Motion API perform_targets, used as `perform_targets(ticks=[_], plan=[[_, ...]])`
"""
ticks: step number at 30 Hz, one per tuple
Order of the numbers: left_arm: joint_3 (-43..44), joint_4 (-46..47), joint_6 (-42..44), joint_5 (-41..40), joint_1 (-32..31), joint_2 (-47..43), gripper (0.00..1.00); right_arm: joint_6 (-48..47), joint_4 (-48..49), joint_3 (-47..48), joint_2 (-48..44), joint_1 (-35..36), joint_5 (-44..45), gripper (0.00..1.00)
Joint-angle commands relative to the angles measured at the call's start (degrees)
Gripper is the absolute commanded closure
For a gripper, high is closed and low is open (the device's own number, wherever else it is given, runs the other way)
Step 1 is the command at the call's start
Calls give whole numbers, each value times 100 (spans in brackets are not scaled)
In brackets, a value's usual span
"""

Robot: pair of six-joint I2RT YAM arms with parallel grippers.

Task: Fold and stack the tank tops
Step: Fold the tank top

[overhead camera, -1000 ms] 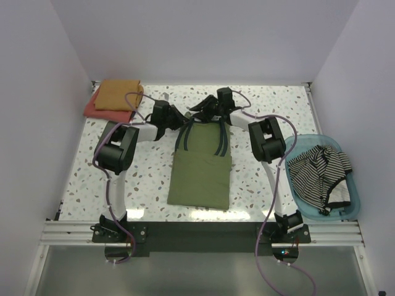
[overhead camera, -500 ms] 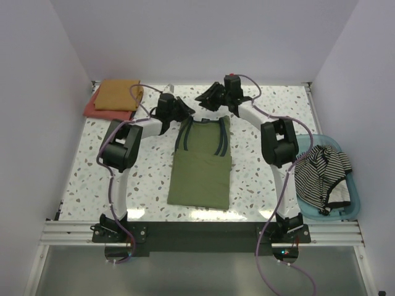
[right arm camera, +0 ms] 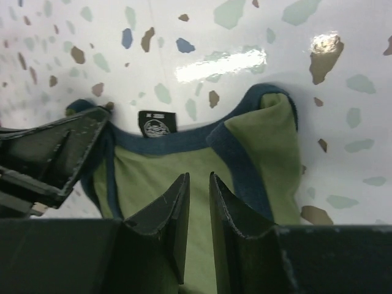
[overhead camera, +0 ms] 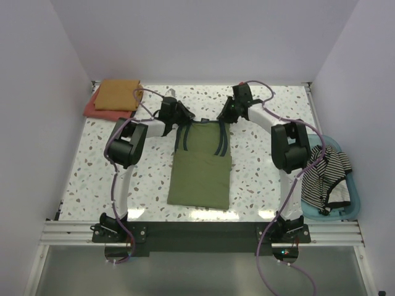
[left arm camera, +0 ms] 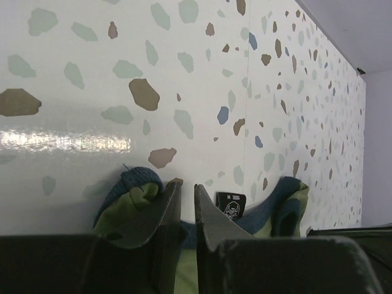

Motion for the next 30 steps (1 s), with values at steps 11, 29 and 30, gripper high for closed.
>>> perform_targets(ticks=[11,29,30], plan=[[317,-120,68,-559,120,143,74,-1020,-825,1619,1451,-5,359,80],[215,961,587,391,234,-1173,42,-1477,-263,1514,109,-5,25,60],[29,857,517,295,226,-1358,42,-1460,-428,1436,12,-5,51,60]])
